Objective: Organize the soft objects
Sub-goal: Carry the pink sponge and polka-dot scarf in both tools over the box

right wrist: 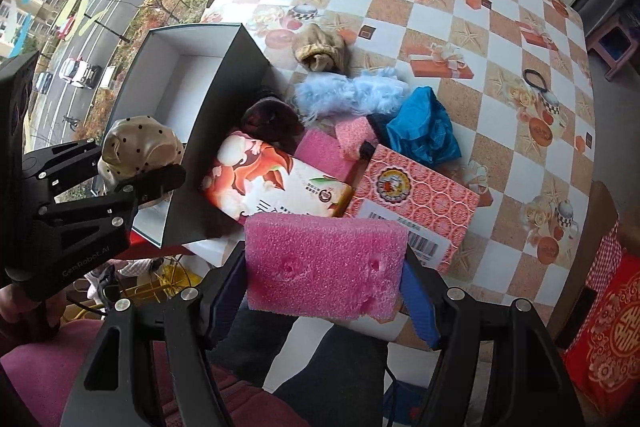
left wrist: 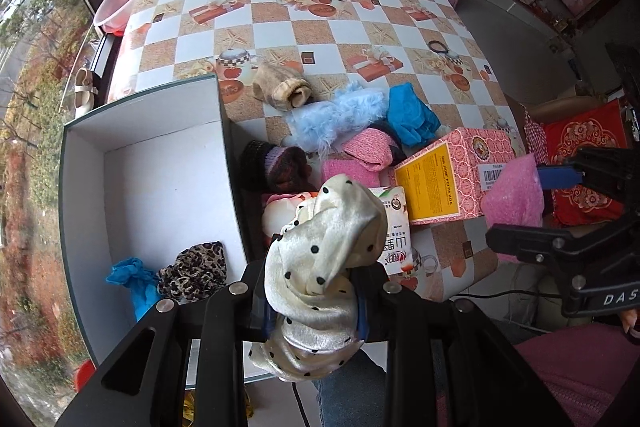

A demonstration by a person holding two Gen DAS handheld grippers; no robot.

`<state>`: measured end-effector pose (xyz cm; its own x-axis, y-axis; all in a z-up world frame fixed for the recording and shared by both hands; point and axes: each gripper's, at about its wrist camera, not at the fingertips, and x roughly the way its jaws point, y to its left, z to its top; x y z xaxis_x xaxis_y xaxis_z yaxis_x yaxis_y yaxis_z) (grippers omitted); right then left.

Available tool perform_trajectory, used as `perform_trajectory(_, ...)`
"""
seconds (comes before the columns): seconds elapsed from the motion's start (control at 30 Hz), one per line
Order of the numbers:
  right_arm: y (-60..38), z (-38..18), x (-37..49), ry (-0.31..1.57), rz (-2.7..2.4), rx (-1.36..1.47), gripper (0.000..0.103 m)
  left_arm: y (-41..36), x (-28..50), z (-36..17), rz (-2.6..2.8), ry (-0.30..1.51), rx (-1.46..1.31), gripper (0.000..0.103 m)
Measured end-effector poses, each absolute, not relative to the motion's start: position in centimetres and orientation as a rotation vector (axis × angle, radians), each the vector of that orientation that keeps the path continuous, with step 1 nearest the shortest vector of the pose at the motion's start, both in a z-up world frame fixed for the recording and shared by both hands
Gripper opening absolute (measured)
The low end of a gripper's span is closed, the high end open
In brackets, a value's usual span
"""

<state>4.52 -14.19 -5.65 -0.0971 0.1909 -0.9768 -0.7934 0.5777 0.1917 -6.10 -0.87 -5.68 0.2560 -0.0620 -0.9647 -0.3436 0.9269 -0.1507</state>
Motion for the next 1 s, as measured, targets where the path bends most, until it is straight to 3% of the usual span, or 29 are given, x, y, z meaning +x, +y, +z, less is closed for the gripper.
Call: perform_trajectory(1.0,-3.3,-5.5,-1.4,1.371,1.1,-0.76,0.071,7.8,-13.7,-6.0,0.468,1.203,-0.55,0.032)
